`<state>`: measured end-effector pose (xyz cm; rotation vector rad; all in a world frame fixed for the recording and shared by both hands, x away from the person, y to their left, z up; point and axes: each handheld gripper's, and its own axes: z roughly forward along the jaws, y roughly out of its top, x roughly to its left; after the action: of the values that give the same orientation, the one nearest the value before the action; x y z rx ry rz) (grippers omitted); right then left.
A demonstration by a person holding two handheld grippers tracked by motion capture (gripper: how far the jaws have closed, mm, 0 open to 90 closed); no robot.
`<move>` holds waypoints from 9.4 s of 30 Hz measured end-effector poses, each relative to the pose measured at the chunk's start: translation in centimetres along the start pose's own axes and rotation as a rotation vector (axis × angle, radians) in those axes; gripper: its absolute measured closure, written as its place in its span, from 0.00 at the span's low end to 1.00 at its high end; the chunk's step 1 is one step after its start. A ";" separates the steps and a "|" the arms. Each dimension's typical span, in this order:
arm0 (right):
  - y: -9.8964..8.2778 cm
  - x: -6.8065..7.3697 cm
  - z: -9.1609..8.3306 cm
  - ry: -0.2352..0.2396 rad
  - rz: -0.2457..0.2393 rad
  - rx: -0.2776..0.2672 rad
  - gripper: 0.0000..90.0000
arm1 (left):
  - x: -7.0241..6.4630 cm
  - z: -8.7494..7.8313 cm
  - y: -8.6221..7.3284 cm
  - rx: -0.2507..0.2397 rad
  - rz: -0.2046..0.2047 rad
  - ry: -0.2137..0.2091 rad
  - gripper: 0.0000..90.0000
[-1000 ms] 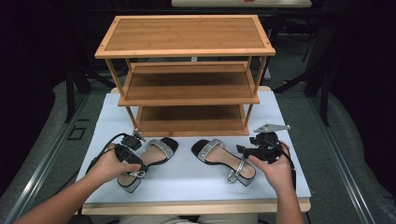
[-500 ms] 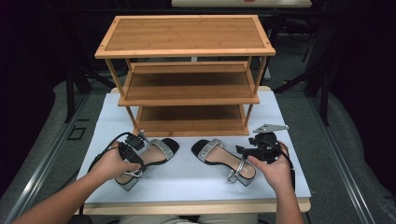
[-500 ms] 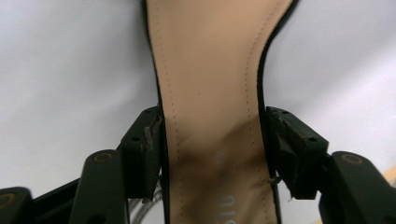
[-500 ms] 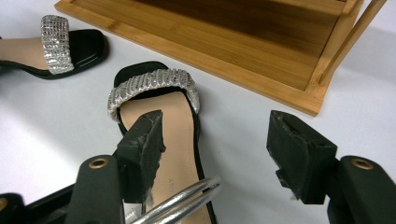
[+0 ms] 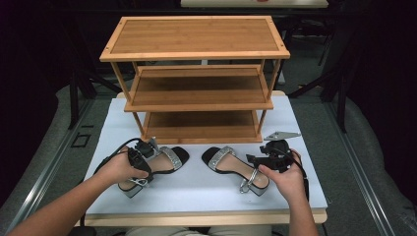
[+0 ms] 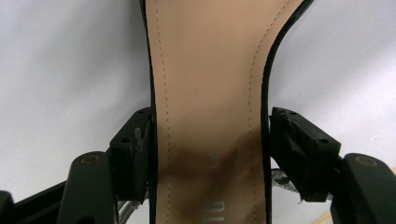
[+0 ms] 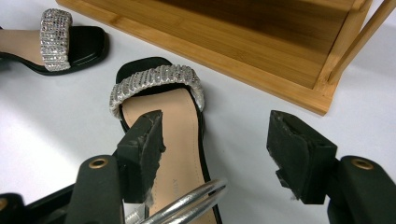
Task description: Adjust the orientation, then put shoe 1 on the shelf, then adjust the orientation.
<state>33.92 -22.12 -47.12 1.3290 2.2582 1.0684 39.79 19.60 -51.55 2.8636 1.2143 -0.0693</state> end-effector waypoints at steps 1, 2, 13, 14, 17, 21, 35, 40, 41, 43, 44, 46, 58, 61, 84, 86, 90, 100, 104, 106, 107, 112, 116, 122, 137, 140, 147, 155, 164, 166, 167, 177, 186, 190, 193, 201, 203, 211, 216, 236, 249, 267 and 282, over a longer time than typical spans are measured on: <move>0.0 0.0 0.0 0.001 0.001 0.000 0.40 | 0.1 0.2 0.1 0.007 -0.003 -0.002 0.39; 0.0 0.0 0.0 0.014 0.000 0.005 0.40 | 0.1 0.3 0.2 0.018 -0.002 -0.005 0.40; 0.0 -0.1 0.0 0.006 0.001 0.008 0.40 | 0.3 0.3 0.3 0.020 -0.001 -0.007 0.47; 0.0 -0.1 0.0 0.006 0.000 0.007 0.40 | 0.3 0.2 0.3 0.021 -0.006 -0.011 0.47; 0.0 -0.1 0.0 0.005 0.001 0.006 0.40 | 0.4 -0.3 0.2 -0.001 -0.020 -0.032 0.47; 0.0 -0.2 0.0 0.005 0.005 0.007 0.40 | 0.5 -1.3 0.0 -0.016 -0.017 -0.029 0.47; -0.1 -0.2 0.0 0.002 0.006 0.007 0.40 | 1.0 -4.1 0.3 -0.109 -0.066 -0.040 0.47; -0.1 -0.3 0.0 0.005 0.006 0.004 0.40 | 1.5 -3.6 1.6 -0.136 -0.089 -0.034 0.47; -0.1 -0.3 0.1 0.004 0.003 0.004 0.40 | 1.6 -3.5 2.2 -0.150 -0.096 -0.021 0.47; -0.1 -0.3 0.1 0.001 0.003 0.004 0.40 | 1.7 -3.4 2.4 -0.157 -0.101 -0.018 0.47; -0.2 -0.3 0.1 0.001 0.003 0.005 0.40 | 1.8 -3.4 2.7 -0.165 -0.109 -0.010 0.47; -0.2 -0.4 0.1 0.002 0.004 0.005 0.40 | 2.0 -3.2 3.2 -0.172 -0.123 0.000 0.47; -0.3 -0.5 0.1 -0.004 0.009 -0.003 0.40 | 2.6 -1.4 4.1 -0.148 -0.154 -0.004 0.47; -0.3 -0.4 0.2 -0.001 0.006 0.000 0.40 | 2.5 -0.8 3.9 -0.149 -0.158 -0.008 0.47; -0.3 -0.3 0.1 -0.002 0.005 0.000 0.40 | 3.7 -8.8 -3.0 -0.356 -0.116 -0.040 0.38; -0.2 -0.3 0.1 -0.003 0.004 -0.003 0.40 | 4.0 -9.0 -4.4 -0.378 -0.120 -0.039 0.39; -0.2 -0.4 0.0 -0.002 0.010 0.001 0.40 | 4.2 -8.1 -7.0 -0.363 -0.125 -0.015 0.41; -0.2 -0.3 0.0 -0.005 0.007 -0.003 0.40 | 3.6 -5.5 -9.7 -0.393 -0.075 -0.043 0.46; -0.2 -0.4 0.0 -0.007 0.011 -0.002 0.40 | 2.9 -3.8 -9.1 -0.394 -0.036 -0.062 0.46; -0.3 -0.4 0.1 -0.005 0.012 -0.001 0.40 | 2.6 -3.0 -8.7 -0.380 -0.022 -0.057 0.46; -0.3 -0.4 0.1 -0.003 0.011 0.000 0.40 | 2.5 -2.7 -8.5 -0.374 -0.018 -0.058 0.46; -0.3 -0.3 0.4 0.009 0.003 0.017 0.40 | 2.2 -1.6 -7.7 -0.366 0.009 -0.058 0.47; -0.3 -0.2 0.4 0.003 0.003 0.019 0.40 | 2.0 -0.9 -7.2 -0.373 0.021 -0.049 0.45; -0.3 -0.3 0.4 0.002 0.003 0.017 0.39 | 1.4 -0.8 -6.8 -0.363 0.003 -0.022 0.49; -0.4 -0.3 0.6 0.007 0.005 0.022 0.39 | -4.2 -0.9 -4.1 -0.361 0.075 -0.072 0.49; -0.4 -0.4 0.5 0.005 0.008 0.016 0.39 | -4.5 -0.4 -3.9 -0.406 0.105 -0.089 0.47; -0.4 -0.4 0.5 0.006 0.006 0.015 0.40 | -4.7 1.2 -3.4 -0.477 0.115 -0.073 0.34; -0.4 -0.4 0.6 0.007 0.009 0.018 0.39 | -4.5 0.4 -3.0 -0.486 0.123 -0.088 0.35; -0.4 -0.4 0.6 0.007 0.008 0.021 0.40 | -3.0 -1.3 -1.1 -0.516 0.094 -0.114 0.37; -0.4 -0.4 0.6 0.010 0.008 0.018 0.40 | -2.8 -1.3 -0.1 -0.515 0.082 -0.109 0.37; -0.4 -0.4 0.6 0.010 0.009 0.018 0.40 | -2.6 -1.3 0.4 -0.515 0.075 -0.111 0.37; -0.5 -0.6 0.6 0.011 0.010 0.016 0.40 | -0.7 -1.1 5.0 -0.520 0.022 -0.092 0.37; -0.5 -0.7 0.6 0.022 0.009 0.014 0.39 | 0.6 -0.6 7.2 -0.525 0.015 -0.060 0.37; -0.5 -0.7 0.6 0.015 0.009 0.016 0.40 | 1.1 -0.4 8.0 -0.528 0.016 -0.050 0.37; -0.5 -0.7 0.6 0.012 0.012 0.017 0.40 | 1.7 -0.2 8.2 -0.534 0.012 -0.063 0.37; -0.5 -0.7 0.6 0.016 0.008 0.014 0.40 | 2.5 0.0 8.5 -0.535 0.051 -0.059 0.37; -0.5 -0.7 0.6 0.017 0.008 0.016 0.39 | 2.5 0.0 8.4 -0.538 0.025 -0.063 0.37; -0.5 -0.5 0.8 0.010 0.011 0.016 0.39 | 2.2 0.2 8.1 -0.537 -0.032 -0.063 0.36; -0.5 -0.6 0.8 0.009 0.009 0.017 0.39 | 1.6 -0.1 6.7 -0.541 -0.041 -0.047 0.36; 0.8 0.6 1.0 -0.012 -0.079 0.123 0.39 | 3.0 -2.9 -3.4 -0.666 -0.183 -0.183 0.40; 2.0 0.8 2.4 0.012 -0.148 0.216 0.37 | 2.5 -3.8 -4.5 -0.627 -0.178 -0.159 0.40; 3.1 2.5 5.1 0.053 -0.271 0.443 0.38 | 2.7 -4.5 -5.3 -0.650 -0.175 -0.157 0.40; 3.0 2.8 7.6 0.097 -0.292 0.645 0.41 | 2.7 -4.4 -5.3 -0.658 -0.185 -0.165 0.40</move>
<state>38.86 -15.50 -49.76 1.0989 2.8947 0.3129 38.00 25.47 -47.38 2.1386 1.1863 0.0757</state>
